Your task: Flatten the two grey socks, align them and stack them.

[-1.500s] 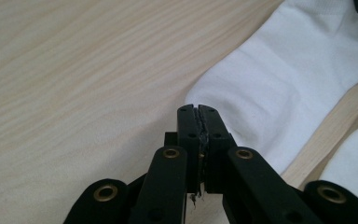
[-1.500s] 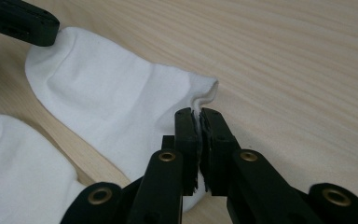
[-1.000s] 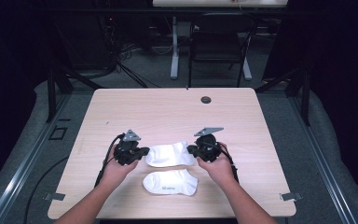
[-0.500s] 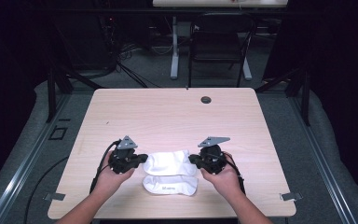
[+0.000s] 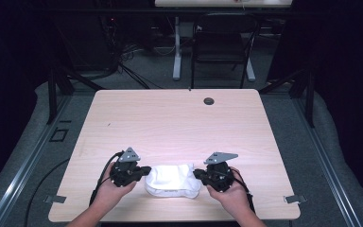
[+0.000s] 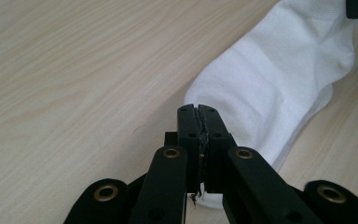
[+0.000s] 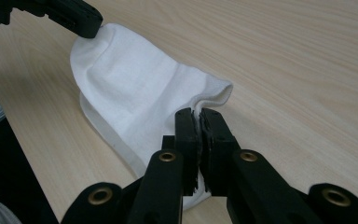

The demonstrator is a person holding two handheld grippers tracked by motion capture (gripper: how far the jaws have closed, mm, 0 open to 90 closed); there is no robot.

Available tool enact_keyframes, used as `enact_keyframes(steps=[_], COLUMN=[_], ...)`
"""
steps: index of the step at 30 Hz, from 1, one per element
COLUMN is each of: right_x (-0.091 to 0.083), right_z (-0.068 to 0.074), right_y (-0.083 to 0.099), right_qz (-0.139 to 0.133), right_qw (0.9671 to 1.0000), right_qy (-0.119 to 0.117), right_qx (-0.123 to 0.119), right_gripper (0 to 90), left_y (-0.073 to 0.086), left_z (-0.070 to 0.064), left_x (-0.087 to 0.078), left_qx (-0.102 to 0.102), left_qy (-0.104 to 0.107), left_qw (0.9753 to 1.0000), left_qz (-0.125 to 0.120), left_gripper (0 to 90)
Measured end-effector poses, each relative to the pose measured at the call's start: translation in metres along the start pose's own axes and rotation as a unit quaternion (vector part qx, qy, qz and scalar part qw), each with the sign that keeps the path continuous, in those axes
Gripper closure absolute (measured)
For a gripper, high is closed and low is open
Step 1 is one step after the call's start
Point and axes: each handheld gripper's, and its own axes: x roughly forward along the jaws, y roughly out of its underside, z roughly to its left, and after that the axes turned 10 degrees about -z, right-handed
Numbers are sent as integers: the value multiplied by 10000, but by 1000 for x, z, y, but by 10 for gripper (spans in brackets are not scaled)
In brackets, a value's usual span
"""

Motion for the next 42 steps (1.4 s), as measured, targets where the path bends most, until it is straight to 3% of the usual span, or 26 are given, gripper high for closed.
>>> enact_keyframes(steps=[16, 32, 37, 42], right_x=[3, 18, 21, 15], right_z=[6, -1, -5, -11], right_y=[13, 20, 26, 25], right_qz=[156, 378, 418, 226], right_qw=[9999, 9993, 9990, 9993], right_qy=[-70, -15, 29, 194], right_qx=[-26, 36, 122, 235], right_gripper=[861, 860, 836, 751], left_y=[14, 25, 27, 25], left_z=[-3, 3, 4, 4], left_x=[1, 15, 17, 12], left_qx=[-33, -110, -113, -183], left_qy=[36, -9, -24, -70], left_qw=[9999, 9995, 9996, 9998], left_qz=[123, 296, 242, 82], left_gripper=[889, 882, 845, 772])
